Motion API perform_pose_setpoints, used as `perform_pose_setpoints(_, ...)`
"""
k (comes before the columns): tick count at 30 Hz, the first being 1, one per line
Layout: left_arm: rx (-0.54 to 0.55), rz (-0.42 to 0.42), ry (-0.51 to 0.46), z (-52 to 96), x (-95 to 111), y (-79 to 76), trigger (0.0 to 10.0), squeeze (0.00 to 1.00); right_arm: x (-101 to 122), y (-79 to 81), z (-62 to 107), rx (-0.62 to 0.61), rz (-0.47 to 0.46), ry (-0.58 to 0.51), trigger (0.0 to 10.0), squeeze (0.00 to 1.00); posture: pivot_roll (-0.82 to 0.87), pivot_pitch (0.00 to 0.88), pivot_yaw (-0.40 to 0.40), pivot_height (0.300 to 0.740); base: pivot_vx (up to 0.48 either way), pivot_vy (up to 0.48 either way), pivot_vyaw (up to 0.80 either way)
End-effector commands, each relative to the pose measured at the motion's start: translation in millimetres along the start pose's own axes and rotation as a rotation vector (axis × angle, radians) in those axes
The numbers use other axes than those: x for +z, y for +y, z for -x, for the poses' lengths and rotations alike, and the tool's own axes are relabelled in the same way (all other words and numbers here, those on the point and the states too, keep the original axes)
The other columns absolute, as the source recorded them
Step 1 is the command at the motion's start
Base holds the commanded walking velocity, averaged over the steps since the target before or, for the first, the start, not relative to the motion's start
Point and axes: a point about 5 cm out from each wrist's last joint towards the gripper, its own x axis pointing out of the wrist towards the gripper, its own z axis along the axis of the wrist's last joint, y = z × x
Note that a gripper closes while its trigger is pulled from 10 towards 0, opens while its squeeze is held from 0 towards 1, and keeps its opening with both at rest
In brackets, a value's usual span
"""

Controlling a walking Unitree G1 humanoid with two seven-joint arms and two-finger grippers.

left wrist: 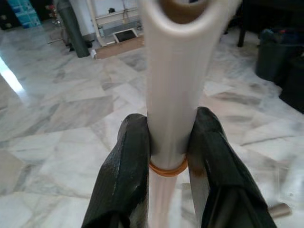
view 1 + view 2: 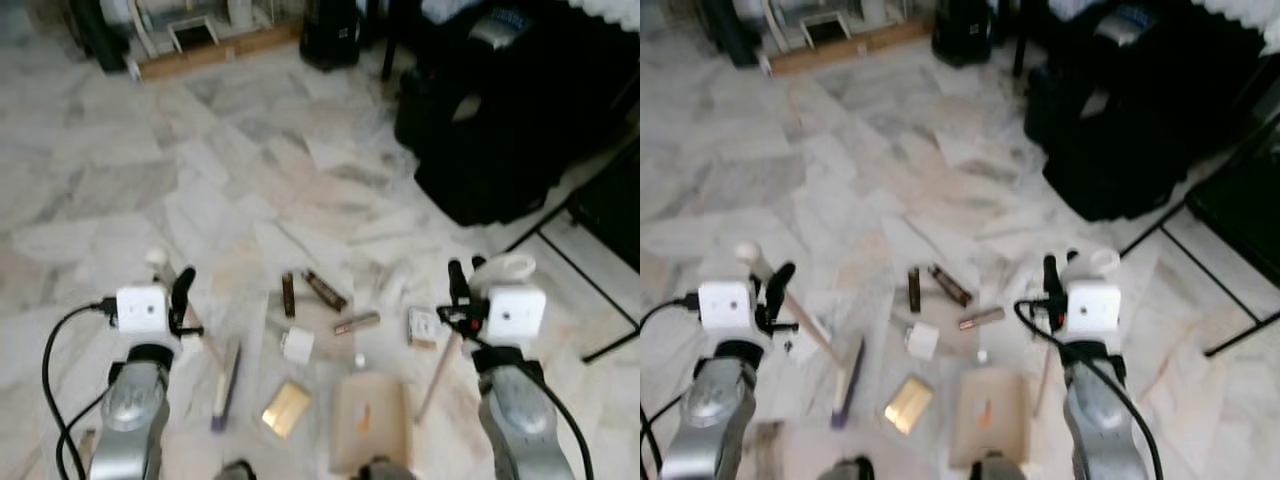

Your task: Sweep floor

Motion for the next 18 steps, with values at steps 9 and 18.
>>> perform_pose_setpoints(9,0.028,-0.021,-0.035,0.5,5.4,7.9,10.0,0.0,7.5,-0.1,-3.6,0.011,0.009,-0.032,10.0,0.0,-0.08,0.2,0.003,0.74,0.0,0.0,0.0)
perform_pose_setpoints(18,0.031,-0.014,-0.039,1.6,5.5,7.9,10.0,0.0,8.1,1.1,-6.6,0.021,0.009,-0.038,10.0,0.0,-0.08,0.193,0.002,0.74,0.0,0.0,0.0)
